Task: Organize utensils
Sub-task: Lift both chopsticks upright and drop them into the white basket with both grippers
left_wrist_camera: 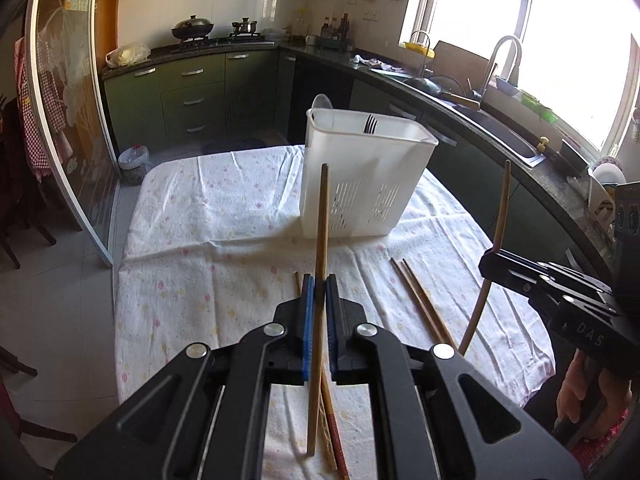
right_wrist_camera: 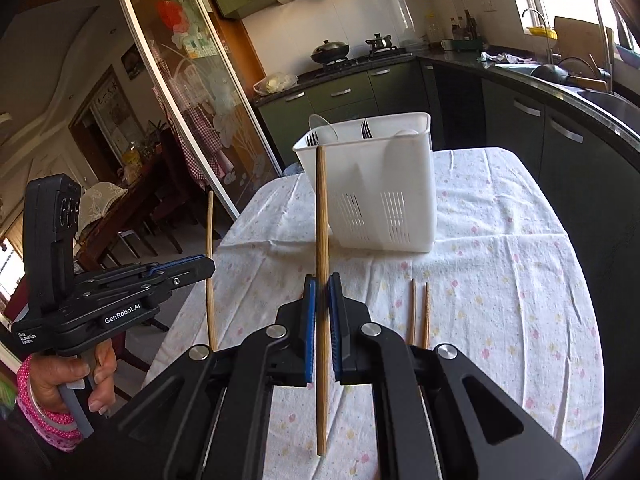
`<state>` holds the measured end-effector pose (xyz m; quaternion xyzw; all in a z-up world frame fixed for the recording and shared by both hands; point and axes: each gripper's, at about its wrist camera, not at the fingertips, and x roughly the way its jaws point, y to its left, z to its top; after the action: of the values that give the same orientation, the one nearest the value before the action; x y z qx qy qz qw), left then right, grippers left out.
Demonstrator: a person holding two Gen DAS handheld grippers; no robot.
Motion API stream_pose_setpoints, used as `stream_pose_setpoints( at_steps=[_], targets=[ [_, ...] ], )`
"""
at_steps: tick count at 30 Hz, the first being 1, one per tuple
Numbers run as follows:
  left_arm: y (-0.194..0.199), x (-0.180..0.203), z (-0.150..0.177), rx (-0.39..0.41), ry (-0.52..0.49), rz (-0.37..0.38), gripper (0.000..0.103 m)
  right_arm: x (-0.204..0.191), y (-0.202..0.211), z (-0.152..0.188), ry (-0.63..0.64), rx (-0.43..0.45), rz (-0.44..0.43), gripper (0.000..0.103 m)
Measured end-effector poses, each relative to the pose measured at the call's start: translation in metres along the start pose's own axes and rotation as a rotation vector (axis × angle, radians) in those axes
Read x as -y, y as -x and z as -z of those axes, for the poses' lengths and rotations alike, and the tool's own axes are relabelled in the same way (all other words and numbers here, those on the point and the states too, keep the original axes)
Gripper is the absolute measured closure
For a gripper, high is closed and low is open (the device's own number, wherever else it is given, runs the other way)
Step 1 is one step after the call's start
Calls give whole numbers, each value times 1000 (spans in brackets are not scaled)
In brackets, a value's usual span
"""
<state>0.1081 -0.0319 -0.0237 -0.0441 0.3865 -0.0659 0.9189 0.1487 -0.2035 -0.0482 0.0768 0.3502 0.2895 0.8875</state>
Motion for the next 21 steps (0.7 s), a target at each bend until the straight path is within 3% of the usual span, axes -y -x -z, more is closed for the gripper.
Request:
stream_pose_setpoints(
  at_steps=[8,17,21],
  targets=[
    [42,22,-42,160,-34,70,97,-12,39,-45,48,134,24,96],
    [60,47,-118,404,-59,44,97,-14,79,-133,63,391,89,96],
    [65,52,-147,469,-51,26,97,-12,83,-167,73,502,109,96]
  ],
)
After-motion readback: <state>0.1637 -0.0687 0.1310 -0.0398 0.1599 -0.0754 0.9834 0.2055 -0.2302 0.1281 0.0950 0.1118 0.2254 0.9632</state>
